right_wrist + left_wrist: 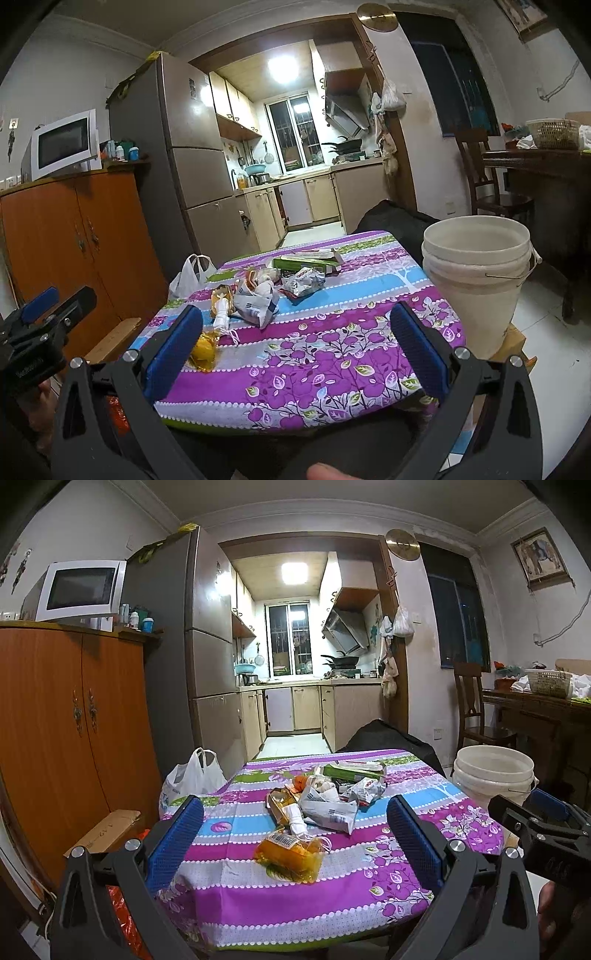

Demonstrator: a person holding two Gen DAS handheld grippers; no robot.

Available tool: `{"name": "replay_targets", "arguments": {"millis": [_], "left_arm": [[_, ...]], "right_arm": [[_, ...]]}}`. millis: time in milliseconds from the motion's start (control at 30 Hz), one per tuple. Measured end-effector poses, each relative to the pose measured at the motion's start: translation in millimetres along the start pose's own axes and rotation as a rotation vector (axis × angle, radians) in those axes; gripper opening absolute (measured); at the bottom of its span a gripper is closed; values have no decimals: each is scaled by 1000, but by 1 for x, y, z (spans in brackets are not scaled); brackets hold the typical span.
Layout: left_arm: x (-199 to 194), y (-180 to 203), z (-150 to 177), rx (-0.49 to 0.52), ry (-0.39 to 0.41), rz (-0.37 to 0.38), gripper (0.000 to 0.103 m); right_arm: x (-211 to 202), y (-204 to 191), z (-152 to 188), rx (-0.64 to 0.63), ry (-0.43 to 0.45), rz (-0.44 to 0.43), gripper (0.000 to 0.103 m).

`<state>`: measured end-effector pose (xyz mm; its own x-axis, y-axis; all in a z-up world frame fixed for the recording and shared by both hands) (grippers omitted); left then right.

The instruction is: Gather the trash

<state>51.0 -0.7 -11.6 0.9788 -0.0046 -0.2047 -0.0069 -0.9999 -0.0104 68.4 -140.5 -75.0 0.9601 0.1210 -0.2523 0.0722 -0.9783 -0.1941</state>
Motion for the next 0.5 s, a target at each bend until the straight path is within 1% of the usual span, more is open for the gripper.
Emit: {"name": "replay_targets", "arguments": {"millis": [500], "left_arm": [[1,0,1,5,-8,-5,99]], "right_arm": [[0,2,1,4,-6,9,98]]}}
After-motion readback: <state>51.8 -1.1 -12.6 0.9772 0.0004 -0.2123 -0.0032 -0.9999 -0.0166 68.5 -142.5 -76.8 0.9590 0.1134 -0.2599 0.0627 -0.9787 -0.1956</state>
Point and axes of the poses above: each gripper's, at about its wrist camera, not at the fingertips, and x roughly the way its jaws point, y to its right, z to its underside, the point moved 4 cm from there along x, roughly the way its jaws point, and after that the axes turned 4 degrees about -x, right-handed, at the moved point
